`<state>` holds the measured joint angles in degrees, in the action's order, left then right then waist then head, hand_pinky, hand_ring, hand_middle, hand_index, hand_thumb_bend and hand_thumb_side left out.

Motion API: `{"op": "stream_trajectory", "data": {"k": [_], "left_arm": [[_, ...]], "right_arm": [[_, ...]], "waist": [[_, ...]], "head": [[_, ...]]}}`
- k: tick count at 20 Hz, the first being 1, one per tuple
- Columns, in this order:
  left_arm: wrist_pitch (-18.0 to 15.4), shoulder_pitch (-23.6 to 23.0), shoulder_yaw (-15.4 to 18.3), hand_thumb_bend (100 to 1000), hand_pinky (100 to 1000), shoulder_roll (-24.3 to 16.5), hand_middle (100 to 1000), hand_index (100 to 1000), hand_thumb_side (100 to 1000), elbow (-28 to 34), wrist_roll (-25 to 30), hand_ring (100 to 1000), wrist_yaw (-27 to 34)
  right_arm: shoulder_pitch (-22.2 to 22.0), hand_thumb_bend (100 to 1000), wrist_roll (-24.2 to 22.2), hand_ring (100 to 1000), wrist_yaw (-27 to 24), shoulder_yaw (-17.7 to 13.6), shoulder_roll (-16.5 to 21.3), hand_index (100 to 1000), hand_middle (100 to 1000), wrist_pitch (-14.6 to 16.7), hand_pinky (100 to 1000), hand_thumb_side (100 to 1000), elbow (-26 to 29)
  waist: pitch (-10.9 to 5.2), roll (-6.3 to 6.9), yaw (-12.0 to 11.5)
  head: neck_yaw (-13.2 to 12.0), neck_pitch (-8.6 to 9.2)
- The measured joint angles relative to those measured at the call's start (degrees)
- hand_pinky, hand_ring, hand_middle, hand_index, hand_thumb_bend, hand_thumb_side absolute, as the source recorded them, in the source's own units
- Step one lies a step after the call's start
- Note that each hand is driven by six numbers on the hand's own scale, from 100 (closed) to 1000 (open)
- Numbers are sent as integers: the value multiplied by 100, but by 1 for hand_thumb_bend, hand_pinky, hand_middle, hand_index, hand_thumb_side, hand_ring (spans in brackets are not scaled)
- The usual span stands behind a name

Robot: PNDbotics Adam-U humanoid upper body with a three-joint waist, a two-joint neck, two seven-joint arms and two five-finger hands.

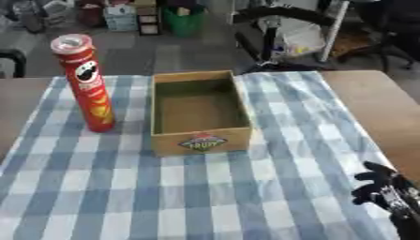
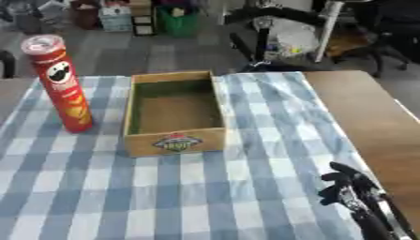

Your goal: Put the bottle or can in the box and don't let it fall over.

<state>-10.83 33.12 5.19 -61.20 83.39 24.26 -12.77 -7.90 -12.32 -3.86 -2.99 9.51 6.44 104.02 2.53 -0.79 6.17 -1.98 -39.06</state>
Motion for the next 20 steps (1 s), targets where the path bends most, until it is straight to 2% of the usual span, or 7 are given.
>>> {"op": "stream_trajectory", "data": {"k": [4,8,11,15,20], "left_arm": [[-399,1438,-706,481,868,458,948,960,690,-1215,752,926,-763],[-929,2323,-1060,632,871,1179,953,972,641,-2181,1408,930,-1627],[-1204,2649,-1160,666,841,1589,944,969,603,-2625,1695,918,-2174],[-1221,2824,-1149,655,824,1925,937,961,589,-3021,1603,910,-2808],[-1071,2847,-1038,620,801,2133,923,953,602,-3406,1184,894,-3337]], "right_arm": [[-25,100,-40,572,-1,25,41,843,656,3,527,639,-1],[-27,100,-67,572,-2,54,44,843,655,-2,527,640,-2],[-25,100,-93,572,-7,65,44,843,655,0,527,640,-4],[-23,100,-123,572,-30,94,44,843,655,1,527,641,-18],[-13,100,-144,572,-44,99,44,843,655,3,527,641,-31]], "waist": [[-43,0,45],[-48,5,69],[-48,4,93],[-48,-9,128],[-42,-12,183]], "head": [[-36,0],[-65,-1],[-95,-1],[-121,-1],[-140,2]]}}
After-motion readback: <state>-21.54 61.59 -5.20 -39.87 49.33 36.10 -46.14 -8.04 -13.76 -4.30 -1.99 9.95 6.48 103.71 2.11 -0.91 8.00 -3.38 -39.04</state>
